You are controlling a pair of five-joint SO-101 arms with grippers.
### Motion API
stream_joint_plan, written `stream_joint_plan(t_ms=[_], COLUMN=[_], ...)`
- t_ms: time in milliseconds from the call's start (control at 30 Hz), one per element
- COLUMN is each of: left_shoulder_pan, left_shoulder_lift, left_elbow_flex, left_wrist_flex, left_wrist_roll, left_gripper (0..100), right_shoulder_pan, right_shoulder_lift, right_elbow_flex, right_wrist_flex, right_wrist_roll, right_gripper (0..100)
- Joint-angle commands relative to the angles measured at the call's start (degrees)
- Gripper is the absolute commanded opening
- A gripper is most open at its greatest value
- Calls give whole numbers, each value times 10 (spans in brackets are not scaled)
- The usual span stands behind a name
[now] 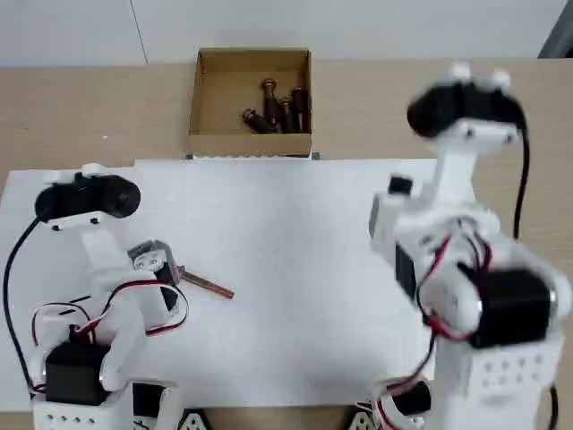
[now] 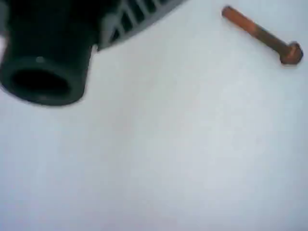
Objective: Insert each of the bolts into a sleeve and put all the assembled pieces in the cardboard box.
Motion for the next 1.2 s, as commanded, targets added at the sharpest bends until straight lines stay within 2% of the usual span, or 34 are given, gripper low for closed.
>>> stream_joint_plan(t_ms=[0,200,567,1033,1167], left_shoulder_pan=[-1,-1,-1,3,2], left_shoulder_lift=[1,1,1,-1,-1], left_elbow_flex=[-8,69,177,220,220], left_wrist_flex=[7,-8,-89,-91,-127], left_wrist_roll=[28,70,150,150,217], left_gripper=[5,6,7,8,44], right_shoulder_pan=[6,2,4,4,4], right_shoulder_lift=[-92,-224,-343,-371,-371], right_elbow_flex=[120,282,447,536,536], right_wrist_flex=[-20,-83,-110,-165,-165], right_wrist_roll=[1,5,2,1,1], right_gripper=[2,3,3,3,3])
